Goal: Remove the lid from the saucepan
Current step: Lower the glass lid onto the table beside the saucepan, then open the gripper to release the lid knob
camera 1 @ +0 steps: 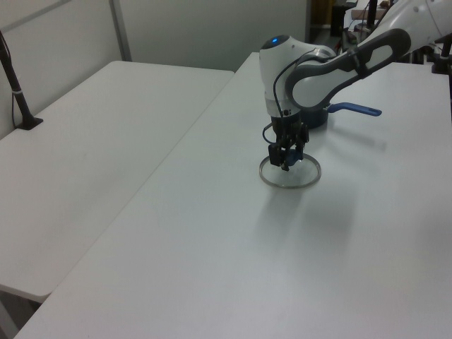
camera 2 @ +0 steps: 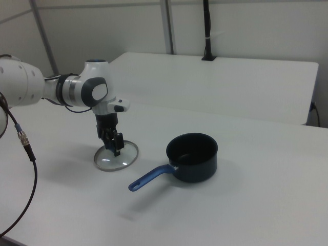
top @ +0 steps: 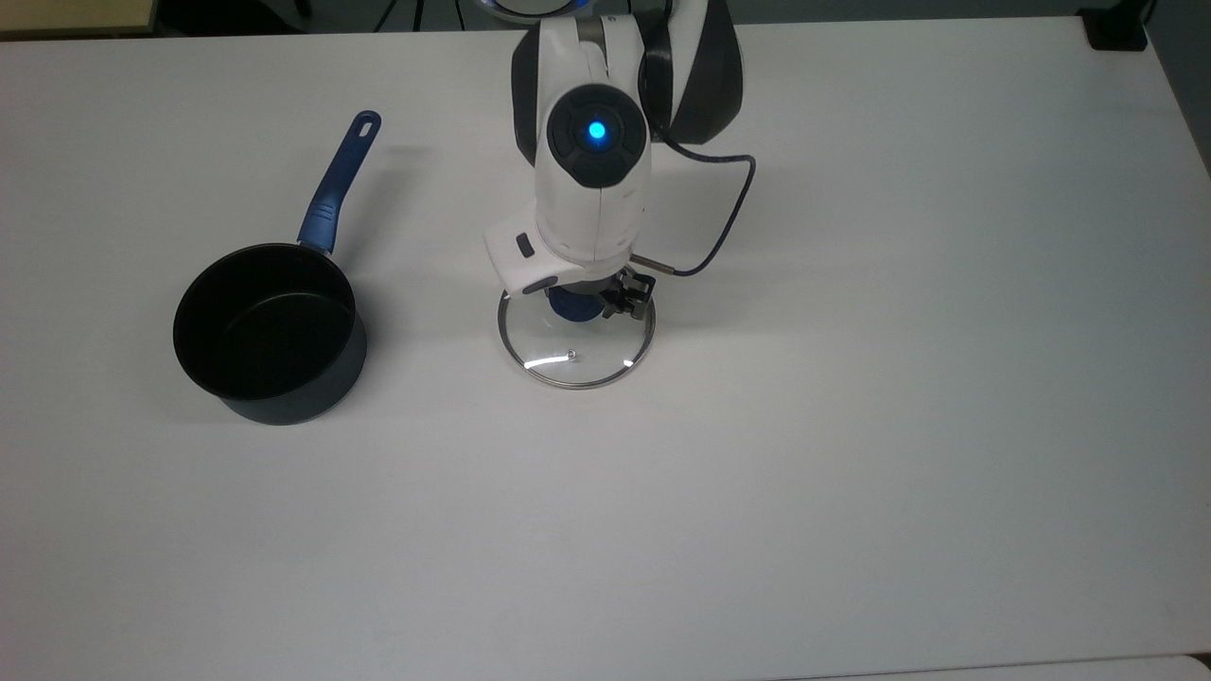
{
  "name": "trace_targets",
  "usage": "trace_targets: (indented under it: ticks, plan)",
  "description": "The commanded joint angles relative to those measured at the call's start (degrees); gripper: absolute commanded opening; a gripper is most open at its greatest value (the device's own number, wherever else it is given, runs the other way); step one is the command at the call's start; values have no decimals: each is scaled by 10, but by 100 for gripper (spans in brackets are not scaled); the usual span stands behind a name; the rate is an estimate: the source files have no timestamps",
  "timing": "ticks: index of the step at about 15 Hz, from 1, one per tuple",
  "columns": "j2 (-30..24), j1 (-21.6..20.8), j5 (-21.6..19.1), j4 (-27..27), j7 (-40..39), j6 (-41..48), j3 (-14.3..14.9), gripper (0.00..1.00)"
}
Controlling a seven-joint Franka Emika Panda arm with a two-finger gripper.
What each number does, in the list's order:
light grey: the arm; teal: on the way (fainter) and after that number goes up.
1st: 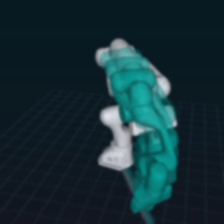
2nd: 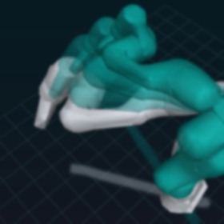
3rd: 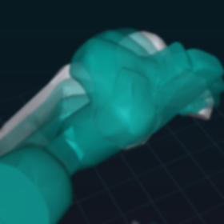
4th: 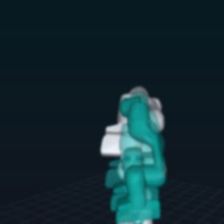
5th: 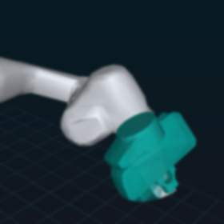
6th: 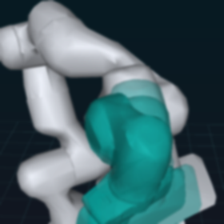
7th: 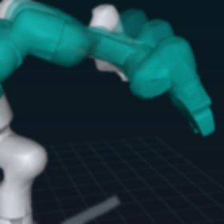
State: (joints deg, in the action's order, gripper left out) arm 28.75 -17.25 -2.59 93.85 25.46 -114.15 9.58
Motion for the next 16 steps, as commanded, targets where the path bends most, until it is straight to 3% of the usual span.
trace_targets:
  ticks: [1, 4, 6, 13, 16]
  plan:
    - [10, -5, 3, 4, -5, -5, 7, 68]
    - [5, -5, 3, 4, -5, 0, 7, 80]
    - [-12, -4, 3, 3, -15, 20, 8, 100]
    - [-102, -3, 9, 3, -85, 117, 13, 100]
    - [-165, 25, 10, 4, -148, 167, 14, 100]
